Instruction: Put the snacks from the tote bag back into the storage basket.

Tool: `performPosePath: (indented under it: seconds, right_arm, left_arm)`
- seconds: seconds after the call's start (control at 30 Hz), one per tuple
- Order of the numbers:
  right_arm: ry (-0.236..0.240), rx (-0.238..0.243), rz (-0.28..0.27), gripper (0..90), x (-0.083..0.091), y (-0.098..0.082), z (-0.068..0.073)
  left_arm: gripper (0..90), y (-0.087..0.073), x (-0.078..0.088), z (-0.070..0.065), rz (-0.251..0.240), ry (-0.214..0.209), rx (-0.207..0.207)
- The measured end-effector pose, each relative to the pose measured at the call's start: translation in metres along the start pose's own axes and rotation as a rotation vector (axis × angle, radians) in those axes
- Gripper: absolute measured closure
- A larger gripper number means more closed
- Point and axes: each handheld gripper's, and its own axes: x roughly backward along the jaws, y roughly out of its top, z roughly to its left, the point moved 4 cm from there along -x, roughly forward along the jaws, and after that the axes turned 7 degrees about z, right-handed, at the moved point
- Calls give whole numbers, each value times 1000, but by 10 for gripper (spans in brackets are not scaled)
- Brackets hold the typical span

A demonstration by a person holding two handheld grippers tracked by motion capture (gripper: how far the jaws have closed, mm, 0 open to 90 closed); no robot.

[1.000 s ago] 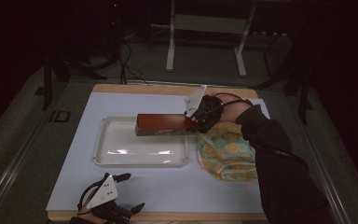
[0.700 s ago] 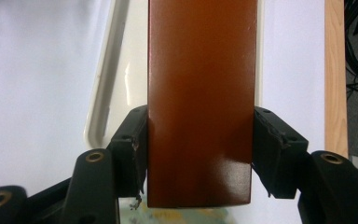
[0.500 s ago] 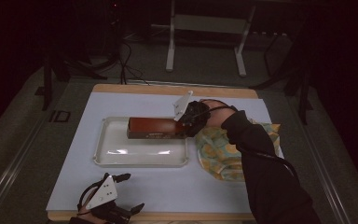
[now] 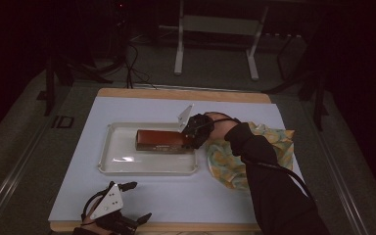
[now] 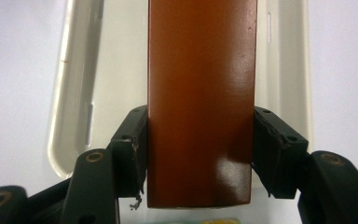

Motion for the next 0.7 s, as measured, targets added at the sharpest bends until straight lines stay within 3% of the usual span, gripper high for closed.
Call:
performPosePath:
  seconds: [0.37,0.7]
  right_arm:
    - [-6,27,62,431,-23,0,3]
    - [-9,0,99,430,-33,-5,1]
  left_arm:
    - [0,0,0,0,-1,-2,2]
    - [0,0,0,0,0,-4,1]
